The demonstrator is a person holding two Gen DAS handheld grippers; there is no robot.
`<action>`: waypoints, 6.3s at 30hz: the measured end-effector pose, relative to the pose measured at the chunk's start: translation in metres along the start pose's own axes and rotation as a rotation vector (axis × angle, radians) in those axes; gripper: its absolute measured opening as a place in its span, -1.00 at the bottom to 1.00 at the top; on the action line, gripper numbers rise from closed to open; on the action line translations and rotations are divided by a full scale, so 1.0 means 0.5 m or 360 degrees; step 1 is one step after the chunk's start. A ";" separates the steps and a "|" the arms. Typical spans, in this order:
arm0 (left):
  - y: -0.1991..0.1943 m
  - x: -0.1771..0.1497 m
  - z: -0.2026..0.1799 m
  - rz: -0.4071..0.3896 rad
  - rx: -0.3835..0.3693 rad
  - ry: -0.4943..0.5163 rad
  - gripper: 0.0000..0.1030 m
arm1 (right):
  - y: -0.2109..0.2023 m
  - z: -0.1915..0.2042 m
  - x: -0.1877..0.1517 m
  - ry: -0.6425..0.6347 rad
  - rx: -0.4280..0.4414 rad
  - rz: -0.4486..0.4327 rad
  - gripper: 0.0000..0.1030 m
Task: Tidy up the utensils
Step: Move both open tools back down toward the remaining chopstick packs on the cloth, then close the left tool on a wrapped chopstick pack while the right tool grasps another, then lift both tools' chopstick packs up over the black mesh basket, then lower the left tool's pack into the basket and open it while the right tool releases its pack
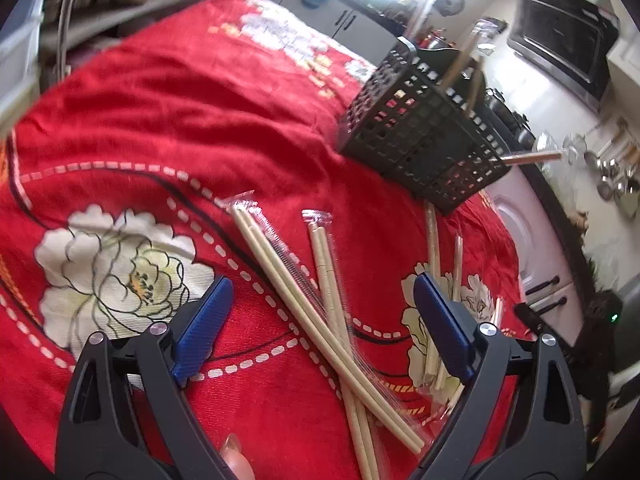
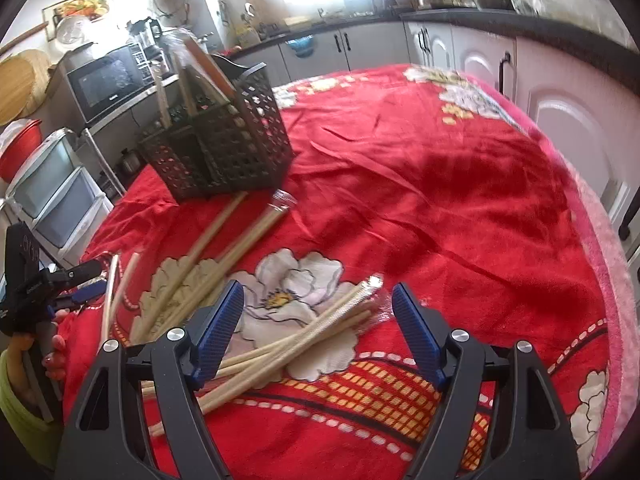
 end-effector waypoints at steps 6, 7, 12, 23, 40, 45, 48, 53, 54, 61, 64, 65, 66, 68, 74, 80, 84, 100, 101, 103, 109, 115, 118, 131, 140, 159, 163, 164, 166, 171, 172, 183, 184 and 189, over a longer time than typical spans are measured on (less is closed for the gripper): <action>0.009 0.015 0.007 -0.0001 -0.0013 -0.0061 0.53 | 0.040 -0.025 0.006 0.0042 0.0004 0.0097 0.44; 0.011 0.018 0.008 -0.0005 -0.0006 -0.0068 0.51 | 0.045 -0.026 0.008 0.0036 0.0000 0.0102 0.43; 0.017 0.026 0.009 -0.0010 -0.0002 -0.0081 0.47 | 0.057 -0.031 0.016 0.0007 -0.0040 0.0111 0.12; 0.030 0.043 0.009 -0.0004 0.0018 -0.0083 0.47 | 0.057 -0.035 0.027 -0.0040 -0.0074 0.0093 -0.77; 0.047 0.083 0.043 -0.0018 0.0189 -0.0099 -0.73 | -0.030 0.042 0.105 -0.0045 0.0222 -0.0113 -0.89; 0.029 0.089 0.048 -0.0035 0.0141 -0.0114 -0.88 | -0.059 0.091 0.131 -0.0104 0.0293 -0.0170 -0.90; -0.009 0.099 0.021 -0.0113 0.0089 -0.0042 -0.90 | -0.073 0.115 0.145 -0.0133 0.0335 -0.0197 -0.90; -0.088 0.125 -0.055 -0.0244 -0.0035 0.0106 -0.93 | -0.099 0.160 0.167 -0.0201 0.0398 -0.0242 -0.90; -0.102 0.131 -0.071 -0.0265 -0.0066 0.0134 -0.94 | -0.102 0.167 0.170 -0.0217 0.0405 -0.0247 -0.90; -0.157 0.155 -0.187 -0.0351 -0.0222 0.0314 -0.95 | -0.139 0.238 0.201 -0.0354 0.0473 -0.0311 -0.91; -0.176 0.159 -0.225 -0.0386 -0.0269 0.0378 -0.95 | -0.155 0.261 0.213 -0.0398 0.0489 -0.0342 -0.92; -0.180 0.162 -0.236 -0.0398 -0.0280 0.0390 -0.95 | -0.159 0.267 0.216 -0.0408 0.0494 -0.0351 -0.92; -0.184 0.163 -0.244 -0.0407 -0.0291 0.0400 -0.95 | -0.162 0.272 0.220 -0.0416 0.0498 -0.0361 -0.92; -0.191 0.170 -0.259 -0.0435 -0.0298 0.0427 -0.95 | -0.169 0.282 0.229 -0.0432 0.0506 -0.0383 -0.93; -0.205 0.182 -0.289 -0.0491 -0.0305 0.0491 -0.95 | -0.186 0.289 0.255 -0.0436 0.0522 -0.0446 -0.95; -0.212 0.191 -0.307 -0.0529 -0.0311 0.0522 -0.95 | -0.195 0.295 0.282 -0.0425 0.0540 -0.0494 -0.95; -0.223 0.208 -0.320 -0.0561 -0.0328 0.0538 -0.95 | -0.201 0.302 0.303 -0.0426 0.0558 -0.0528 -0.95; -0.260 0.290 -0.377 -0.0700 -0.0329 0.0611 -0.95 | -0.218 0.336 0.378 -0.0446 0.0608 -0.0649 -0.95; -0.262 0.295 -0.380 -0.0708 -0.0326 0.0614 -0.95 | -0.221 0.338 0.385 -0.0447 0.0611 -0.0659 -0.95; -0.265 0.306 -0.383 -0.0729 -0.0322 0.0618 -0.95 | -0.225 0.342 0.396 -0.0448 0.0621 -0.0677 -0.95; -0.271 0.339 -0.398 -0.0782 -0.0283 0.0634 -0.95 | -0.238 0.357 0.425 -0.0476 0.0628 -0.0730 -0.96; -0.264 0.370 -0.405 -0.0818 -0.0238 0.0632 -0.95 | -0.239 0.366 0.460 -0.0481 0.0622 -0.0770 -0.95; -0.258 0.381 -0.404 -0.0836 -0.0210 0.0632 -0.95 | -0.238 0.365 0.480 -0.0461 0.0624 -0.0787 -0.95; -0.200 0.406 -0.385 -0.0859 -0.0111 0.0636 -0.95 | -0.221 0.352 0.546 -0.0481 0.0483 -0.0899 -0.96; -0.140 0.401 -0.350 -0.0814 -0.0031 0.0629 -0.95 | -0.128 0.327 0.546 -0.0407 0.0470 -0.0801 -0.95; -0.092 0.351 -0.279 -0.0733 -0.0027 0.0525 -0.95 | -0.050 0.277 0.484 -0.0311 0.0319 -0.0764 -0.94; -0.093 0.339 -0.275 -0.0731 -0.0029 0.0524 -0.95 | -0.059 0.270 0.473 -0.0314 0.0309 -0.0762 -0.94; -0.093 0.337 -0.275 -0.0729 -0.0030 0.0524 -0.95 | -0.060 0.268 0.470 -0.0313 0.0306 -0.0758 -0.94; -0.094 0.334 -0.273 -0.0727 -0.0032 0.0521 -0.95 | -0.061 0.265 0.462 -0.0303 0.0308 -0.0746 -0.93; -0.097 0.323 -0.264 -0.0714 -0.0034 0.0512 -0.95 | -0.062 0.255 0.440 -0.0279 0.0312 -0.0717 -0.90; -0.098 0.321 -0.262 -0.0713 -0.0032 0.0510 -0.95 | -0.062 0.254 0.436 -0.0277 0.0309 -0.0715 -0.90; -0.123 0.289 -0.239 -0.0698 -0.0048 0.0458 -0.60 | -0.074 0.231 0.387 -0.0247 0.0290 -0.0666 -0.51; -0.124 0.287 -0.238 -0.0689 -0.0053 0.0459 -0.56 | -0.075 0.230 0.384 -0.0246 0.0289 -0.0665 -0.42; -0.141 0.268 -0.236 -0.0689 -0.0076 0.0457 -0.27 | -0.076 0.227 0.361 -0.0247 0.0277 -0.0635 -0.21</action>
Point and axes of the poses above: each gripper's, at about its wrist camera, not at the fingertips, and y roughly the way its jaws point, z to its left, x to its top, the point moved 4 cm from there along y, roughly the way its jaws point, and after that the axes turned 2 degrees about -y, right-handed, at the moved point
